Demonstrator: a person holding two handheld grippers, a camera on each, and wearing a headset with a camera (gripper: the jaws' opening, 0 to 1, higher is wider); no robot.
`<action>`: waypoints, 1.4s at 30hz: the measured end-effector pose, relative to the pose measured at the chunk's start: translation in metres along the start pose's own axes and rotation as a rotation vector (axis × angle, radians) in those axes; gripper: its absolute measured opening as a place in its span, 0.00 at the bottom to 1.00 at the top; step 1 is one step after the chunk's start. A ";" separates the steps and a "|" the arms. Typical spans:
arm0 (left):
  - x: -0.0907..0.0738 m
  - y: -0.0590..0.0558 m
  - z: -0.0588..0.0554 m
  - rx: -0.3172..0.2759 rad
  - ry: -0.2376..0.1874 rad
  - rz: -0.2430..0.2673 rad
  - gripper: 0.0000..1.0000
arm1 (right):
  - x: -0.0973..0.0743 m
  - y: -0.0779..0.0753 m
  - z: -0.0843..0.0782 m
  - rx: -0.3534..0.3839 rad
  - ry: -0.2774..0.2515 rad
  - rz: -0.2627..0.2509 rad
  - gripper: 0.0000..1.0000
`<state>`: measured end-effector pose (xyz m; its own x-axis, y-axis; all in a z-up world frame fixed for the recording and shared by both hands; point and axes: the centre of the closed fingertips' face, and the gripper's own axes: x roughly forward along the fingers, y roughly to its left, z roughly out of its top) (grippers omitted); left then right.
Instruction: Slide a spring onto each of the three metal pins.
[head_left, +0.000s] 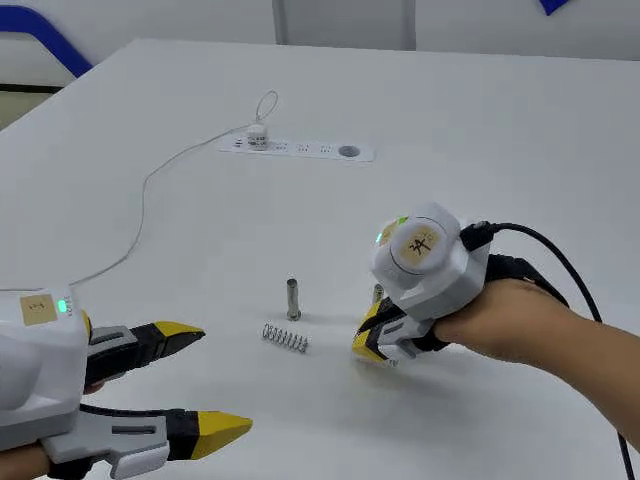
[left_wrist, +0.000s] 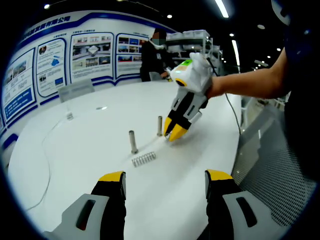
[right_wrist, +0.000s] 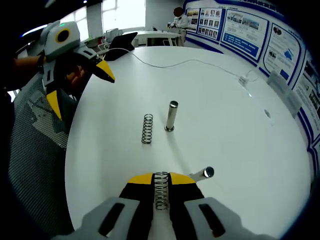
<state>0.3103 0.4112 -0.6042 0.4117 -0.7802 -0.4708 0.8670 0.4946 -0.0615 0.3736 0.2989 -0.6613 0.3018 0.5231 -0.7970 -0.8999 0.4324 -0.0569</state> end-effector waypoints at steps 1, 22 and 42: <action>0.000 0.000 0.000 0.001 0.000 0.000 0.66 | -0.003 0.000 0.001 0.003 -0.007 -0.008 0.12; 0.000 -0.001 0.001 0.005 -0.005 0.001 0.66 | -0.035 -0.006 0.006 0.109 -0.142 -0.070 0.12; 0.000 0.000 0.001 0.004 -0.006 0.004 0.66 | -0.048 -0.010 0.013 0.146 -0.203 -0.091 0.12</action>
<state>0.3104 0.4107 -0.6030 0.4170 -0.7804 -0.4659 0.8663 0.4963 -0.0560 0.3728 0.2793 -0.6146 0.4497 0.6074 -0.6549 -0.8155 0.5782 -0.0238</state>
